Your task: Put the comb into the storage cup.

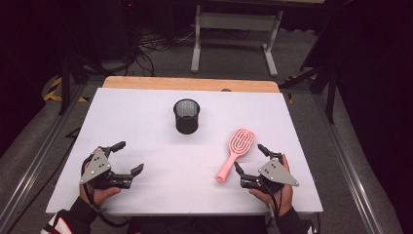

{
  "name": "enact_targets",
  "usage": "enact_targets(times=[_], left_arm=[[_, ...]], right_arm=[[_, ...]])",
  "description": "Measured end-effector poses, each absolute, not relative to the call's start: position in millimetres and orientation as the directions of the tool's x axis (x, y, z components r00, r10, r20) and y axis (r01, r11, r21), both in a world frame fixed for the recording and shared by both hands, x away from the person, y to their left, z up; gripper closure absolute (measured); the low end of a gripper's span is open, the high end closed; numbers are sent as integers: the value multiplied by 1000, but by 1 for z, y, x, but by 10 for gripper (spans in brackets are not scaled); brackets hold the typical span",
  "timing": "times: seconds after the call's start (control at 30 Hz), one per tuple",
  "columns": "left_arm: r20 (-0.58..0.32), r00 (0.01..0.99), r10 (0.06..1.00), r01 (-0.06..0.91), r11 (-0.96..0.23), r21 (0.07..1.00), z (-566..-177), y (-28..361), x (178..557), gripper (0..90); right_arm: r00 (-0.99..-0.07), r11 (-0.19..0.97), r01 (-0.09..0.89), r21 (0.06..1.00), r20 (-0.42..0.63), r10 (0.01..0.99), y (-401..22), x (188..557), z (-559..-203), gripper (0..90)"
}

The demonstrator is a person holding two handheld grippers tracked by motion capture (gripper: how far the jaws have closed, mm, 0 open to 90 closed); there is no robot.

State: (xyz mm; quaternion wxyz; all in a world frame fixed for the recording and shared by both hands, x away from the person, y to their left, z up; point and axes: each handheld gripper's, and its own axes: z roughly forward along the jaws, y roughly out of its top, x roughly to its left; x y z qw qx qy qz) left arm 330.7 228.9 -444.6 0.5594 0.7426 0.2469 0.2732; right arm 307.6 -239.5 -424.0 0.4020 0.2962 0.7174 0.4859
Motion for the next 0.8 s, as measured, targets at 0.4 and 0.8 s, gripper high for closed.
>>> enact_targets(times=[0.4, 0.8], left_arm=[[117, 732, 671, 71, -245, 967, -446, 231, 332, 74], [127, 740, 661, 78, -272, 959, -449, 227, 333, 78]], right_arm=[[-535, 328, 54, 943, -250, 807, -241, 310, -418, 110], [-588, 387, 62, 920, -280, 759, -225, 328, -413, 194]])
